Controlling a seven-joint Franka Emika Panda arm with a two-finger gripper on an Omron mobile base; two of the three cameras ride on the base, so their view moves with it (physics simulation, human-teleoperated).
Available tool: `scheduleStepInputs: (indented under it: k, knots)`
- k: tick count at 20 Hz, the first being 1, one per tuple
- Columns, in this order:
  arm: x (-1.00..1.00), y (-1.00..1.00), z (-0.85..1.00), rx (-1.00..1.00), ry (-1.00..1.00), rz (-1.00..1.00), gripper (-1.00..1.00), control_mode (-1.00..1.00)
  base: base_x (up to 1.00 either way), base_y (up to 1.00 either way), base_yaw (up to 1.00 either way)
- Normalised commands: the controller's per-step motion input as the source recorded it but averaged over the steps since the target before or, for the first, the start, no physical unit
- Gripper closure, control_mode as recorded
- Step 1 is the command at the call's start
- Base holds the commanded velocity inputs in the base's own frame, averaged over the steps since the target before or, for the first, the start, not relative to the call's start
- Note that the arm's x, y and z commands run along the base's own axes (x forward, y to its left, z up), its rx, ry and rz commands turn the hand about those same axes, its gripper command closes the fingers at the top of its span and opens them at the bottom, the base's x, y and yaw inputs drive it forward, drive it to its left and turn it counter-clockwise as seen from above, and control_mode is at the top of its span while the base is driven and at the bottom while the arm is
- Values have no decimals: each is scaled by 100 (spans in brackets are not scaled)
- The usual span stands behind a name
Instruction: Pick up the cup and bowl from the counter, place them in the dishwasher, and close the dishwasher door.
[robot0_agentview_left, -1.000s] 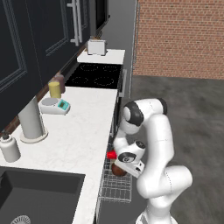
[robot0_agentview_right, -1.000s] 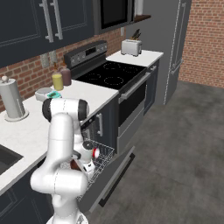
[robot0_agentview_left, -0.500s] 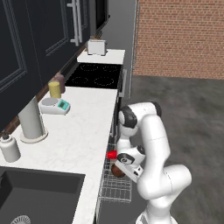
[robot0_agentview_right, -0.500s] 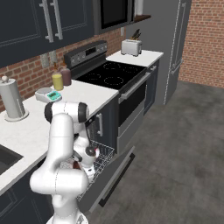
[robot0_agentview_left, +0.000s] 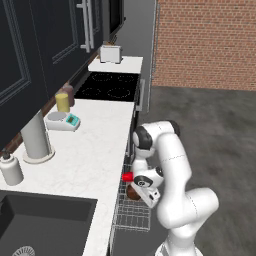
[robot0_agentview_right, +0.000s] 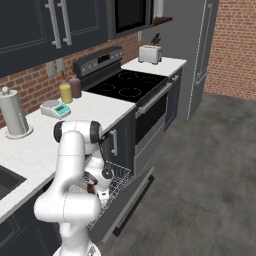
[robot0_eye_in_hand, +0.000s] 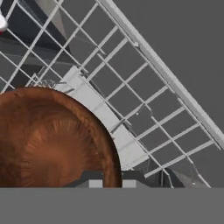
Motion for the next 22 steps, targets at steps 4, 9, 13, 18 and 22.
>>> scheduleStepInputs:
  k: [4, 9, 13, 18, 22]
  knots:
    - [56, 0, -22, 6, 12, -11, 100, -100, 0, 0, 0]
    - [43, 0, -29, 5, 14, -10, 100, -100, 0, 0, 0]
    - [33, 2, -41, 3, 14, -8, 100, -100, 0, 0, 0]
    - [27, 5, -33, 1, 13, -8, 100, -100, 0, 0, 0]
    - [3, 2, -7, 0, 8, -10, -100, -100, 0, 0, 0]
